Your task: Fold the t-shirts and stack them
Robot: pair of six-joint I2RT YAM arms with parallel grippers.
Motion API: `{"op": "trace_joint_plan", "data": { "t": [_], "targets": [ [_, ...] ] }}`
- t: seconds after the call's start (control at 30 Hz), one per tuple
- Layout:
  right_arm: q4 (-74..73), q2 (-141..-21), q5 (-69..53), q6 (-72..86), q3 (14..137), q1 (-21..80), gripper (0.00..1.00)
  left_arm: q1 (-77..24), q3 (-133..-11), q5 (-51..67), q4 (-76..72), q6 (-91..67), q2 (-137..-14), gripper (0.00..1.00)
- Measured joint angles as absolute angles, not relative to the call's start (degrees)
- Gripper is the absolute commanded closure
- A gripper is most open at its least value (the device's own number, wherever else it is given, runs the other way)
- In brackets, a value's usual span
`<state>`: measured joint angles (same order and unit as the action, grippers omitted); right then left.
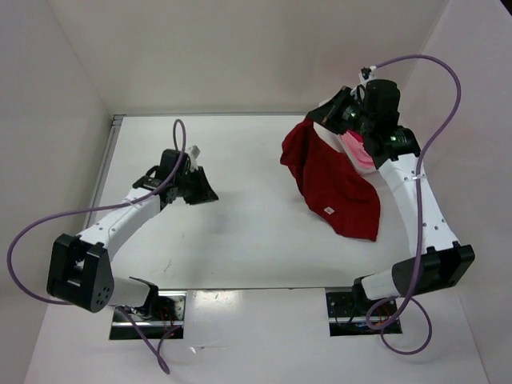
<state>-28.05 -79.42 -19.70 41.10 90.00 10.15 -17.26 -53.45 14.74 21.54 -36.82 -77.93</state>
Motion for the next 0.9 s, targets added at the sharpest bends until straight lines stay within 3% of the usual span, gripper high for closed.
{"op": "trace_joint_plan", "data": {
  "t": [0.13, 0.33, 0.37, 0.6, 0.9],
  "targets": [
    [-29.02, -88.18, -17.15, 40.60, 101.49, 17.02, 0.94, -15.66, -59.90, 16.25, 17.58, -37.78, -76.16, 0.81],
    [-31.73, -120.84, -19.29, 41.50, 154.89, 27.83, 0.92, -7.27, -61.19, 17.65, 15.53, -37.76, -75.57, 0.83],
    [-30.15, -122.89, -20.82, 42.52, 158.45, 28.27, 0.92, -5.15, -61.25, 18.15, 16.08, -37.76, -75.85, 0.83],
    [-30.17, -104.62, -23.86, 40.40, 141.40, 23.75, 0.92, 6.66, -66.28, 19.46, 20.27, -37.98, -77.32, 0.74],
    [-29.52, -63.35, -28.51, 34.76, 87.35, 21.56, 0.94, 2.22, -68.49, 22.44, 19.09, -38.83, -84.71, 0.58]
  ]
}}
